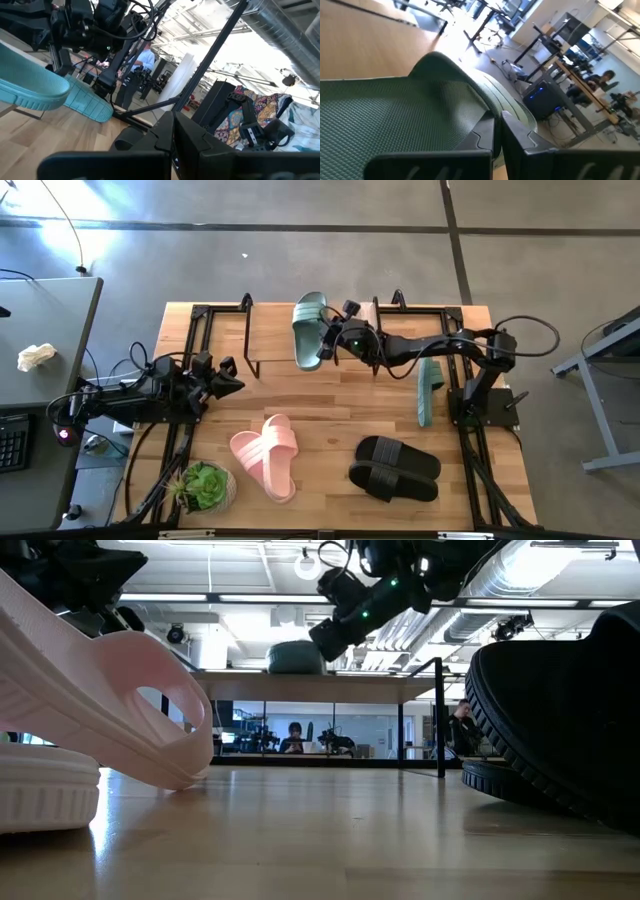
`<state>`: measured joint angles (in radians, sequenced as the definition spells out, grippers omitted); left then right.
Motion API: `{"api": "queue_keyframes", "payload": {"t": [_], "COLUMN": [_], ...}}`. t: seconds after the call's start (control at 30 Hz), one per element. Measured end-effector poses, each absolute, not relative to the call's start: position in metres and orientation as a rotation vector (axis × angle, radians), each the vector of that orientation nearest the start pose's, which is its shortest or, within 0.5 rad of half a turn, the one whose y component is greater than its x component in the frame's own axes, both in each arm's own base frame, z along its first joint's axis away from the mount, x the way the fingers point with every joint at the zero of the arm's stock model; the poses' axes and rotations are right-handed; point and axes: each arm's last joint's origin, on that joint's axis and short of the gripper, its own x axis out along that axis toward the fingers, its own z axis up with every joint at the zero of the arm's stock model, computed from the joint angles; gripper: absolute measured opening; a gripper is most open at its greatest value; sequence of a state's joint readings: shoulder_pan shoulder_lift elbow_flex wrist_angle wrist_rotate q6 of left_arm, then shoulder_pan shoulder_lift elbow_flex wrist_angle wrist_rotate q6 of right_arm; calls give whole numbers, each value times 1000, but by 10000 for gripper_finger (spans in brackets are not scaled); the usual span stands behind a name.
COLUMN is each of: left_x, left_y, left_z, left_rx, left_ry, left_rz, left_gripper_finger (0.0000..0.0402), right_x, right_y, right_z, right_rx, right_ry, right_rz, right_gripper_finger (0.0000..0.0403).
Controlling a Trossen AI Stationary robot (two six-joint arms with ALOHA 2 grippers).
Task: Pick and place slides into the shelf
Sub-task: Put the left green slipper on the shelf, then put the green slipper on the shelf
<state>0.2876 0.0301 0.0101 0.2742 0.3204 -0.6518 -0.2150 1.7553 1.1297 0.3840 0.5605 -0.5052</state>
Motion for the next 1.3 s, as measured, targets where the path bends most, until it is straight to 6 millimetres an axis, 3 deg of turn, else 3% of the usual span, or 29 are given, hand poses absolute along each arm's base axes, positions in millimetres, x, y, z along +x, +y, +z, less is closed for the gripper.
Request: {"api": "queue_keyframes", "payload": {"t": [0.57,0.97,1.3], "left_x": [93,93,94], "left_y": [18,18,18], "left_z": [190,190,189], "left_rx": [-575,-575,-578], "left_ry": [-215,-214,-208], "left_rz": [-107,-107,-104], "left_gripper_finger": [3,3,3], "right_x": [380,379,373], "right_y": [-98,-98,-85], "right_z": [244,244,258], "right_rx": [-562,-570,-582], "right_ry": [460,466,469], "right_rz": [-641,-651,-632], "right_gripper_finger": [2,114,136]}}
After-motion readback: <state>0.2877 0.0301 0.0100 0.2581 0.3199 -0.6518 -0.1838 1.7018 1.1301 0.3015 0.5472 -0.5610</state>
